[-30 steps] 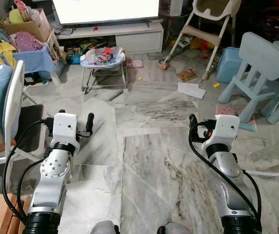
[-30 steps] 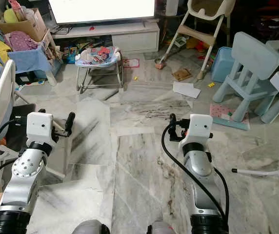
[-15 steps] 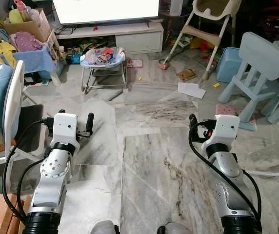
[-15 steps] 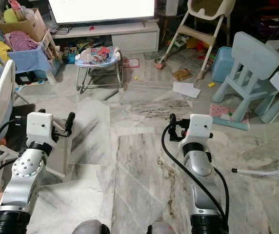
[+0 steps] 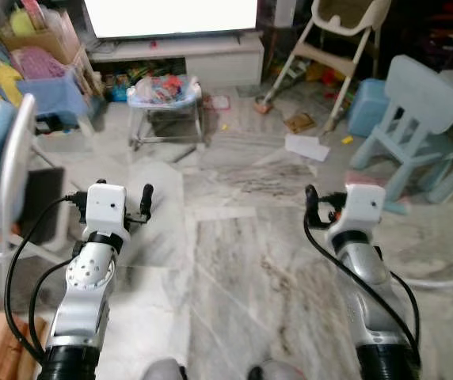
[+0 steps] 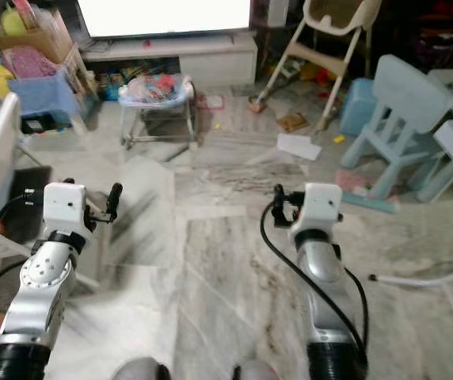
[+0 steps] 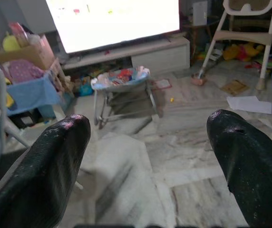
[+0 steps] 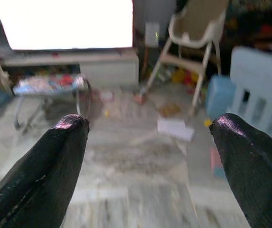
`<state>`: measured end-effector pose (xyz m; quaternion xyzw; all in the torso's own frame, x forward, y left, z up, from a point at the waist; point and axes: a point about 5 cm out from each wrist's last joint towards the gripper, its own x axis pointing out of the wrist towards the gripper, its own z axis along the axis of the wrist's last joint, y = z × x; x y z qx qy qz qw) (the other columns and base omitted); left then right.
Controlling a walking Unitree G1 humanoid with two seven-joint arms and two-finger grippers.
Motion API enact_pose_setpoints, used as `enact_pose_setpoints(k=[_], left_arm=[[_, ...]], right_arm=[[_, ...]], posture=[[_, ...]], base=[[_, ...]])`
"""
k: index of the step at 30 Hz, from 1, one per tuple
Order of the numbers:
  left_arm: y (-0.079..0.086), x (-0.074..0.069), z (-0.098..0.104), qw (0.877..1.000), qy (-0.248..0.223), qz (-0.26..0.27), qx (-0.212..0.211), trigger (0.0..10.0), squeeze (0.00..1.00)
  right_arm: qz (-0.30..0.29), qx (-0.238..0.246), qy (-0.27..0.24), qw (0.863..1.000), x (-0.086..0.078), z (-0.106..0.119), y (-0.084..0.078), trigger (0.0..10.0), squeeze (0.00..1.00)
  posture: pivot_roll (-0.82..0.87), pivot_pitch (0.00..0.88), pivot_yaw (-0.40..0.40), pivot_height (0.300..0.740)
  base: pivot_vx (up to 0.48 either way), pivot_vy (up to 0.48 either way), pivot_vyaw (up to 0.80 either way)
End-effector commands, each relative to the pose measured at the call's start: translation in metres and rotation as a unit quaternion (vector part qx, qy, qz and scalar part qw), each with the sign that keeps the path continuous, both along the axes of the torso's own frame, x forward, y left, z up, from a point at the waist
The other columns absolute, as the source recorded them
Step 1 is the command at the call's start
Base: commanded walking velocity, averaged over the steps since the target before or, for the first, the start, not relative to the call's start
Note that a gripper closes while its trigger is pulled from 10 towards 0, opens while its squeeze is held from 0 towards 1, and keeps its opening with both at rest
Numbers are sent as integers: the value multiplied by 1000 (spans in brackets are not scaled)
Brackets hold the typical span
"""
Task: Restocking fridge
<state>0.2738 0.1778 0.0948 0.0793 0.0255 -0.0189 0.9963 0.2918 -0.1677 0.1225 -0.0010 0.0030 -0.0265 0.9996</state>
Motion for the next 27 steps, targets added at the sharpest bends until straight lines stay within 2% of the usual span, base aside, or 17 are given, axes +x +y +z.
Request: enact_pose_setpoints(k=[1, 3, 9, 16, 20, 27], left_arm=[[4, 1, 1, 1000, 5, 7, -2, 10000, 0], [4, 1, 0, 1000, 7, 5, -5, 10000, 0], [3, 2, 1, 1000, 6, 1, -9, 10000, 0], [4, 2, 1, 1000, 4, 8, -11, 10000, 0], [9, 1, -2, 999, 10, 43, -1, 10000, 0], [9, 3, -2, 999, 15, 45, 21, 10000, 0]], right_arm=[[1, 6, 13, 1000, -2, -5, 1, 10000, 0], [-2, 5, 16, 1000, -2, -6, 0, 10000, 0], [0, -2, 15, 1000, -1, -6, 1, 10000, 0], [6, -5, 11, 1000, 2, -5, 3, 10000, 0], [13, -8, 8, 1000, 2, -5, 5, 10000, 0], [20, -3, 6, 1000, 2, -6, 7, 10000, 0]], posture=[[50, 0, -10, 740], [53, 0, -12, 740], [56, 0, -19, 740], [60, 0, -24, 740], [61, 0, -24, 740], [67, 0, -20, 740]], base=[[0, 0, -800], [0, 0, -800], [0, 0, 0], [0, 181, -800], [0, 0, 0], [0, 327, 0]])
